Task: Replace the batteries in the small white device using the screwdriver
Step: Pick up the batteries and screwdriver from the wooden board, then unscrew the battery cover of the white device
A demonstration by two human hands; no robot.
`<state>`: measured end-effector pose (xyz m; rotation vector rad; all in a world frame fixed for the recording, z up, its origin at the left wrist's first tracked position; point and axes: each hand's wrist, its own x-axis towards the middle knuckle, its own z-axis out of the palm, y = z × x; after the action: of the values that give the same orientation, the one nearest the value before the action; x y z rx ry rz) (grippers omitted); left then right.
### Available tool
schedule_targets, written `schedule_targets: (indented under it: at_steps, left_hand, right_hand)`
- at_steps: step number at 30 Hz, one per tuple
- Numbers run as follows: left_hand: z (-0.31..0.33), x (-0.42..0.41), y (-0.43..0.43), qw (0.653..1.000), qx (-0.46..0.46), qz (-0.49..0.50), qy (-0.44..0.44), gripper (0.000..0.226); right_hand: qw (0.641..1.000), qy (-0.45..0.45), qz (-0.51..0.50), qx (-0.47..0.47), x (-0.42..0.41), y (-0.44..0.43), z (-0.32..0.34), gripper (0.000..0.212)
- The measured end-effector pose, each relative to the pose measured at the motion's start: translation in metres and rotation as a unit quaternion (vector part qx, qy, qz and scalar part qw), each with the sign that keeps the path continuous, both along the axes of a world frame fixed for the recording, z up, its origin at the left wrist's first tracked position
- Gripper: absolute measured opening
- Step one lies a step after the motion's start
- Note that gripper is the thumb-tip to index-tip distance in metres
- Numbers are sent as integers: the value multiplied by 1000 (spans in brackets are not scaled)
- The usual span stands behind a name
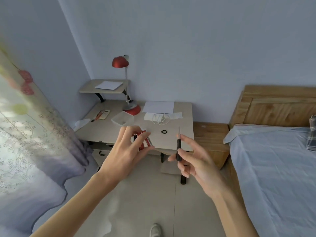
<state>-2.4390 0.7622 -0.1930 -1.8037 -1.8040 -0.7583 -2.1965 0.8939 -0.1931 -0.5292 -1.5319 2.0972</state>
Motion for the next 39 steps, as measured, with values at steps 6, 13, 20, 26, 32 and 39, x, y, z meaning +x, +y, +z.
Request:
schedule_targets:
  at_steps: [6, 13, 20, 26, 32, 39]
  left_hand:
    - [8, -96, 83, 1000, -9, 0, 10, 45]
    - [-23, -216, 242, 997, -60, -39, 10, 41]
    - [-64, -255, 291, 994, -104, -16, -11, 41]
    - [-118, -317, 361, 984, -174, 7, -39, 41]
    - [-191, -368, 415, 963, -263, -7, -64, 37]
    - [-271, -424, 477, 934, -352, -46, -49, 35]
  right_hand:
    - [1000, -12, -9, 2, -80, 83, -7, 45]
    - [993, -71, -97, -12, -173, 212, -39, 45]
    - [988, -118, -100, 5, -201, 273, -55, 45]
    - [979, -169, -109, -29, -237, 348, -83, 45]
    - [954, -247, -144, -96, -256, 383, -133, 48]
    - [922, -305, -178, -160, -274, 391, -191, 46]
